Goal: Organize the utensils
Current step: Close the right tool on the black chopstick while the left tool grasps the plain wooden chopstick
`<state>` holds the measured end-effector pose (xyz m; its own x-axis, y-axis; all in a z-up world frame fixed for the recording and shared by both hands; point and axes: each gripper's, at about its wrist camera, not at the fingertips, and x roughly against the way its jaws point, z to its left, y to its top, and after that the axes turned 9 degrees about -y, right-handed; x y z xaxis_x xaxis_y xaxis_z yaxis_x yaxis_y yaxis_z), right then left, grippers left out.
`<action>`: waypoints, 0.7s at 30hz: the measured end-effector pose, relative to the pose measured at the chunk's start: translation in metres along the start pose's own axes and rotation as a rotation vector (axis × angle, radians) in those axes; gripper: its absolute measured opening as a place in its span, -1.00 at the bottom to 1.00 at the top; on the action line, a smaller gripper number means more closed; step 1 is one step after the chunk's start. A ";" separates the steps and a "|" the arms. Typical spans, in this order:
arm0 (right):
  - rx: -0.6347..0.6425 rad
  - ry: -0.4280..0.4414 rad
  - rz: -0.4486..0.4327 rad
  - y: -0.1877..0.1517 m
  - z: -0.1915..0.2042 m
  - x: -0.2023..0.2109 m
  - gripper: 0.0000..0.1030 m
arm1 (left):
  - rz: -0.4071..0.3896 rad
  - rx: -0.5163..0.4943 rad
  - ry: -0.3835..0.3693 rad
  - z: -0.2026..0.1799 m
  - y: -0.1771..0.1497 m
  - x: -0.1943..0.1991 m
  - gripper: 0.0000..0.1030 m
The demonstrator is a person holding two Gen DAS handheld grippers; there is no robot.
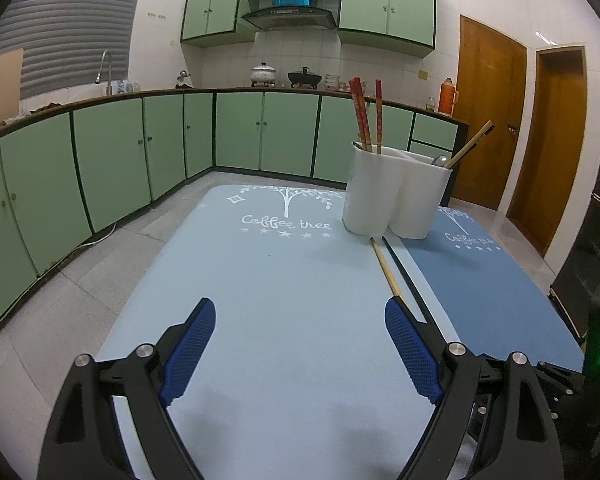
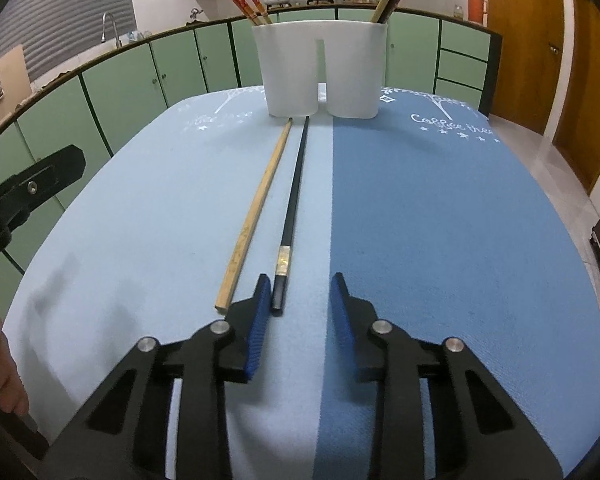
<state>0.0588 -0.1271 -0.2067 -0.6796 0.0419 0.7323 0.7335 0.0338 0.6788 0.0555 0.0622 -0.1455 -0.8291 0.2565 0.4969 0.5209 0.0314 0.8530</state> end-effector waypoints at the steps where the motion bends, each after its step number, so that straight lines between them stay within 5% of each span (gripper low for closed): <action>1: 0.007 0.007 0.002 0.001 0.001 -0.001 -0.67 | 0.002 -0.001 0.000 0.000 0.000 0.000 0.65; 3: 0.015 0.019 0.006 0.002 0.001 -0.002 -0.89 | 0.009 -0.006 -0.001 -0.002 0.000 -0.001 0.65; 21: -0.166 -0.048 -0.049 0.013 -0.066 0.013 -0.86 | 0.133 -0.032 -0.072 -0.052 -0.018 -0.031 0.65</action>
<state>0.0596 -0.1925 -0.1849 -0.7106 0.0916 0.6977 0.6864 -0.1278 0.7159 0.0609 0.0032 -0.1675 -0.7360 0.3252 0.5937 0.6172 -0.0377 0.7859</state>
